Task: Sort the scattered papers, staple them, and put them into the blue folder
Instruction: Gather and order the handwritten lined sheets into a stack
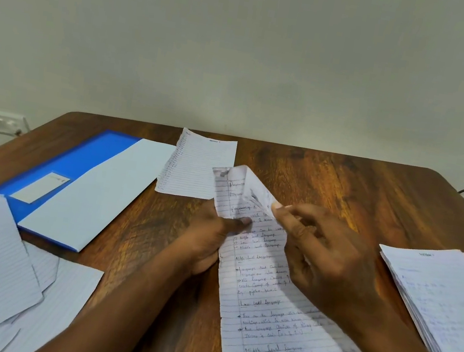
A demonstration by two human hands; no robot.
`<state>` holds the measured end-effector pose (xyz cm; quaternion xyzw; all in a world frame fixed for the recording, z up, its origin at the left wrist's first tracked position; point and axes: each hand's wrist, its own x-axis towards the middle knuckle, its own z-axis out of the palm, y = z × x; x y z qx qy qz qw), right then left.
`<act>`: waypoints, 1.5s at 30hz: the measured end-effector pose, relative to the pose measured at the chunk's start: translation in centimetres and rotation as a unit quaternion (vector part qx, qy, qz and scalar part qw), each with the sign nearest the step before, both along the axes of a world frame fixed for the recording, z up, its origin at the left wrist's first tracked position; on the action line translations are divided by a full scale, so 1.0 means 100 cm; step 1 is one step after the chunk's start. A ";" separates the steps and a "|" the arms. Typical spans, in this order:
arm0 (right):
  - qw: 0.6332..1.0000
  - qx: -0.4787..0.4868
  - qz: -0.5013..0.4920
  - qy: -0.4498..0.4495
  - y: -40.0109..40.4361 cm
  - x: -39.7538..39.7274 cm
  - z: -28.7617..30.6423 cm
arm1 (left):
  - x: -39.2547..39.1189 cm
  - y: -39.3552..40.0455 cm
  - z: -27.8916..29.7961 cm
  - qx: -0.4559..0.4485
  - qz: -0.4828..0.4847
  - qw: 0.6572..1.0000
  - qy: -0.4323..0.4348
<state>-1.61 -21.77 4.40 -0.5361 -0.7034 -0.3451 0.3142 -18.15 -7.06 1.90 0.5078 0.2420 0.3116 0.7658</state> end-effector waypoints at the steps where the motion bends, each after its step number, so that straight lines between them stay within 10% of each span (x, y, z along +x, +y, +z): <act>1: 1.000 0.006 0.006 -0.010 0.000 -0.003 0.002 | 0.000 -0.002 0.000 0.015 -0.001 1.000 0.002; 25: 0.997 0.008 0.003 -0.075 -0.005 -0.005 0.008 | 0.000 -0.011 0.004 0.098 -0.017 0.993 0.056; 38: 0.975 0.001 0.012 0.222 -0.002 0.030 0.014 | -0.009 0.001 0.008 0.105 -0.053 0.987 0.108; 45: 0.992 0.039 0.008 0.120 -0.010 0.041 0.009 | -0.011 0.002 0.008 0.092 -0.057 0.990 0.088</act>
